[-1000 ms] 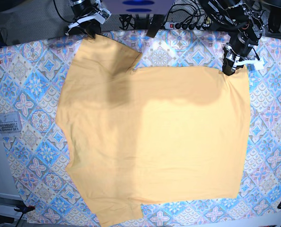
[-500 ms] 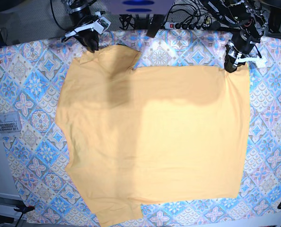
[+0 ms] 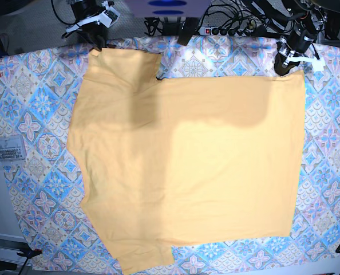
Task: Fold the T-shirt properly
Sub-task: 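Grasp the shirt's shoulder edge with the right gripper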
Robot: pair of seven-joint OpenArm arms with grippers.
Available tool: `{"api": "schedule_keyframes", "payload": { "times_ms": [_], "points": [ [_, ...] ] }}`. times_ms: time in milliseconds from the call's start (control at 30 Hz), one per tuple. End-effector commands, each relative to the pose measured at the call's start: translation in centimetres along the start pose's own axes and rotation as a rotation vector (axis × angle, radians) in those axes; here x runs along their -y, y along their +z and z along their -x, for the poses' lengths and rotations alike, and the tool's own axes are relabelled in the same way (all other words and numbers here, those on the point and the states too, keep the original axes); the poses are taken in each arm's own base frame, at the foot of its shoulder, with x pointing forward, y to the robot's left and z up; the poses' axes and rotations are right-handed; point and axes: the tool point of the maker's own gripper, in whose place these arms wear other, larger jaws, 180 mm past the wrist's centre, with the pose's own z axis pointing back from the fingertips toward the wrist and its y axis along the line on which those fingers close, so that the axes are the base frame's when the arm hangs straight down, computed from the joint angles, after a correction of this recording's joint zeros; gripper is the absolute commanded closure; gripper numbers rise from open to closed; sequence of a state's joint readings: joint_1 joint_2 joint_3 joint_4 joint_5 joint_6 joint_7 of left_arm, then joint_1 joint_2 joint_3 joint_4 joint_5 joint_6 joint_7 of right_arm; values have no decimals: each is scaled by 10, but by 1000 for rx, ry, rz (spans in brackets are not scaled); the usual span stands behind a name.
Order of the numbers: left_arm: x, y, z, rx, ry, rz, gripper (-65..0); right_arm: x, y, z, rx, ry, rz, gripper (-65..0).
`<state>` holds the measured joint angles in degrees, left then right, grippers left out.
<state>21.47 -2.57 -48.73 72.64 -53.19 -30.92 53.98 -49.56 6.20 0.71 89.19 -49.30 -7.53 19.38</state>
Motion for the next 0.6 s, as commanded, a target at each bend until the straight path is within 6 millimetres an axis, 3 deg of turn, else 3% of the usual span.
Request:
{"api": "schedule_keyframes", "payload": {
  "times_ms": [0, 567],
  "points": [
    [-6, 4, -2, -19, -41, -29, 0, 3, 5, -2, 13, 6, 9, 0],
    [-20, 16, -3, -25, -90, -67, 0, -3, 23, 12, 35, 9, -9, 0]
  ]
}}
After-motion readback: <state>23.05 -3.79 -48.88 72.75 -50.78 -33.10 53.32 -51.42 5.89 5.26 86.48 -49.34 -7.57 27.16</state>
